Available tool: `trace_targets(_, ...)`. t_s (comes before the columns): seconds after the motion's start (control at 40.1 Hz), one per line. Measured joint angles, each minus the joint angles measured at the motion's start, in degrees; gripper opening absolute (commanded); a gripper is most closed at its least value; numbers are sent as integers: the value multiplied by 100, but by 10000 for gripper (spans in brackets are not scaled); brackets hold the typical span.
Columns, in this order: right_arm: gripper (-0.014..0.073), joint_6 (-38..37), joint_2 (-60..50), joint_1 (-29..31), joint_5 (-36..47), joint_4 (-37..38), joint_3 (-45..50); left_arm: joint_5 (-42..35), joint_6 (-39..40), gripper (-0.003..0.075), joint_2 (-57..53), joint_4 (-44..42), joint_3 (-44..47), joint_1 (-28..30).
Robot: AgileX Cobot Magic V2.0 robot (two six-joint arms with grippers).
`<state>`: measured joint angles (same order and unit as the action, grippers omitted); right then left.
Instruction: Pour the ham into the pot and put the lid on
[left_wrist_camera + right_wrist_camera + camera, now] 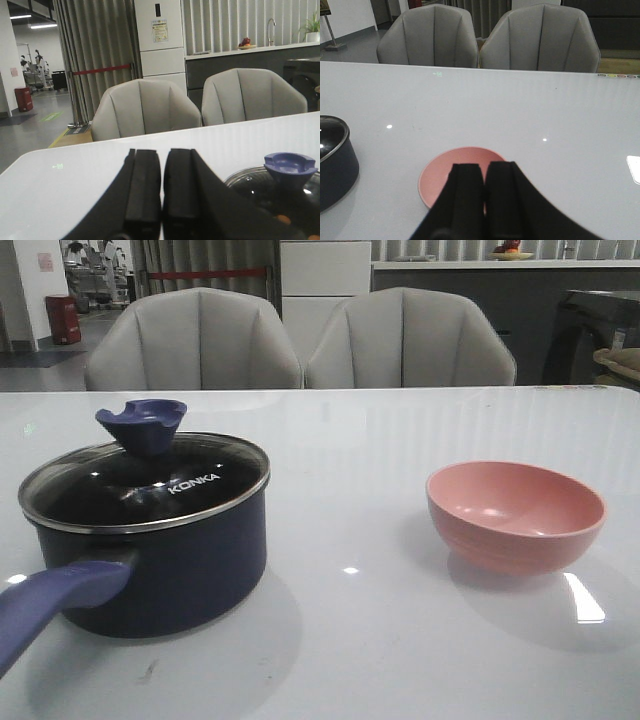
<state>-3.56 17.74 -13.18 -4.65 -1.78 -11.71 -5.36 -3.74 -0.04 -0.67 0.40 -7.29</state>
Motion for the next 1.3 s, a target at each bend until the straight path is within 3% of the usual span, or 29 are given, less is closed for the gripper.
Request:
trace_targets(0.424, 161, 0, 0, 0, 0, 0, 0, 778, 174, 113, -27, 4, 0, 12)
trace_targets(1.298, 161, 0, 0, 0, 0, 0, 0, 825, 184, 113, -27, 4, 0, 23)
